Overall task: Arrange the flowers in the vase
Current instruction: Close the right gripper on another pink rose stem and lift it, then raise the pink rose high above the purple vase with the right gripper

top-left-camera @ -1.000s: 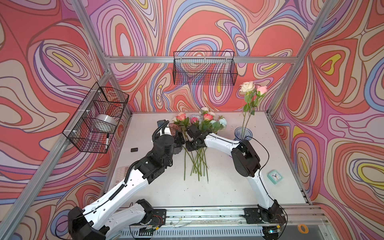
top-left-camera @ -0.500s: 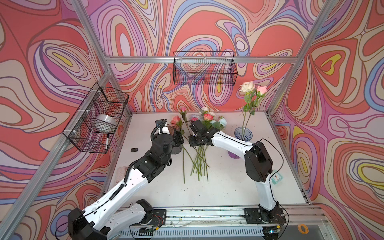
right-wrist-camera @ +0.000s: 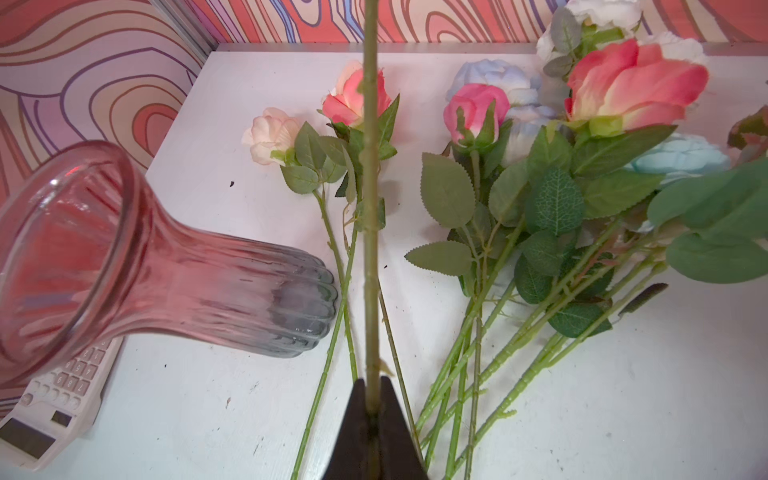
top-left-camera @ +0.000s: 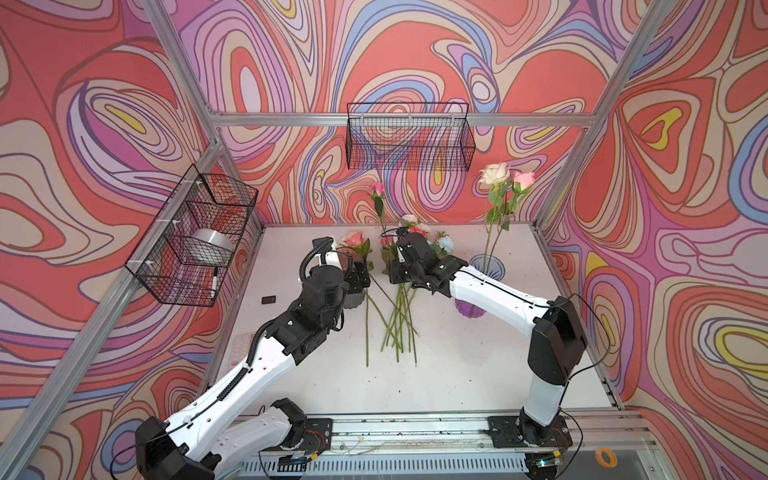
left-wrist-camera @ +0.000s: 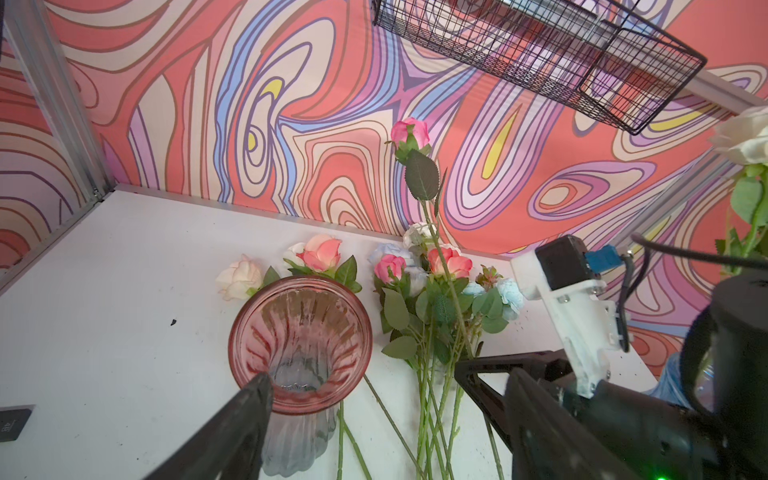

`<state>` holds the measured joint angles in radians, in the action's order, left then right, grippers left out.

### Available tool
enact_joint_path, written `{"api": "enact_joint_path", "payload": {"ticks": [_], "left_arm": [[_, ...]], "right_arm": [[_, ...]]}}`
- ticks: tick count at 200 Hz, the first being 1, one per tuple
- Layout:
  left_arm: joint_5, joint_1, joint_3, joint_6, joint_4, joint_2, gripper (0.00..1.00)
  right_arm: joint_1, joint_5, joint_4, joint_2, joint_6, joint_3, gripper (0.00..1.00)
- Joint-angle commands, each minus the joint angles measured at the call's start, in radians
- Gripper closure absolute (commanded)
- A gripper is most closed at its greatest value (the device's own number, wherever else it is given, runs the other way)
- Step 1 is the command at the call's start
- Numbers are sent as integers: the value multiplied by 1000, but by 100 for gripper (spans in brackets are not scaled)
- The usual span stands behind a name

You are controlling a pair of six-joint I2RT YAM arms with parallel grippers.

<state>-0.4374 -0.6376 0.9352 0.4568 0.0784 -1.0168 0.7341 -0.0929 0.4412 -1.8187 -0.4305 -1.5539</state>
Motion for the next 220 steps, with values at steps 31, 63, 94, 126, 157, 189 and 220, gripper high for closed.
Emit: {"api": "enact_joint_path", "payload": {"ticks": [31,63,94,126,157,189,220], "left_arm": [[36,7,-15,-39,-69,51,12],[16,10,-47,-61,-121,94,10],[45,15,-98,-75,-206,133,9],[109,15,-139,-76,-280,147,8],[277,15,-171,-66,-376,124,5],[525,15,-151,-40,-415,50,5],[730,15,-109,33,-415,-37,7]], "right_arm": [[0,88,-27,195,113,89,100],[6,117,77,280,224,85,100],[8,119,74,370,321,100,100],[8,45,-81,461,349,172,100],[8,-70,-281,524,373,257,100],[8,-231,-501,561,447,322,100],[7,-419,-690,567,563,344,100]]}}
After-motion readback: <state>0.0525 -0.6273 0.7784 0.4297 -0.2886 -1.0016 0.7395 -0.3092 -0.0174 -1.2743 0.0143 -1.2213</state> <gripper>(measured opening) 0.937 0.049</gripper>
